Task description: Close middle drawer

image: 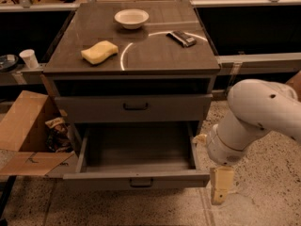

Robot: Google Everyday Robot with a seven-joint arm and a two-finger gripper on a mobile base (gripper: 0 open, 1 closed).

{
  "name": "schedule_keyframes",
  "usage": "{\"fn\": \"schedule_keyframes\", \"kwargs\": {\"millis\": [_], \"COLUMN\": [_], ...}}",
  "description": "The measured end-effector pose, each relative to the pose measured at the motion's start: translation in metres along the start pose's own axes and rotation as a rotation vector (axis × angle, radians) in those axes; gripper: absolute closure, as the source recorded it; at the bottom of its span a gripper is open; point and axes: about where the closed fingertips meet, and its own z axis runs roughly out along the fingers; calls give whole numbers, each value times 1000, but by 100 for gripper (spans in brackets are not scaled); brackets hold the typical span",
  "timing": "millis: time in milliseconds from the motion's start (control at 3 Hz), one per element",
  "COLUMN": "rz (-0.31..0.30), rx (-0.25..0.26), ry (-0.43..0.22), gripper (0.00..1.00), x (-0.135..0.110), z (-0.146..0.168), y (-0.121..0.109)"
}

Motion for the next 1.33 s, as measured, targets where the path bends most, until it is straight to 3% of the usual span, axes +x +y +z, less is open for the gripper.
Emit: {"fn": "schedule_keyframes", "kwargs": {"millis": [1000, 1333], "rz": [-44, -32], "rx": [-74, -105], "ry": [-87, -104], "gripper": [0, 16], "x": [40, 56], "z": [142, 181], "y": [-4, -3]}}
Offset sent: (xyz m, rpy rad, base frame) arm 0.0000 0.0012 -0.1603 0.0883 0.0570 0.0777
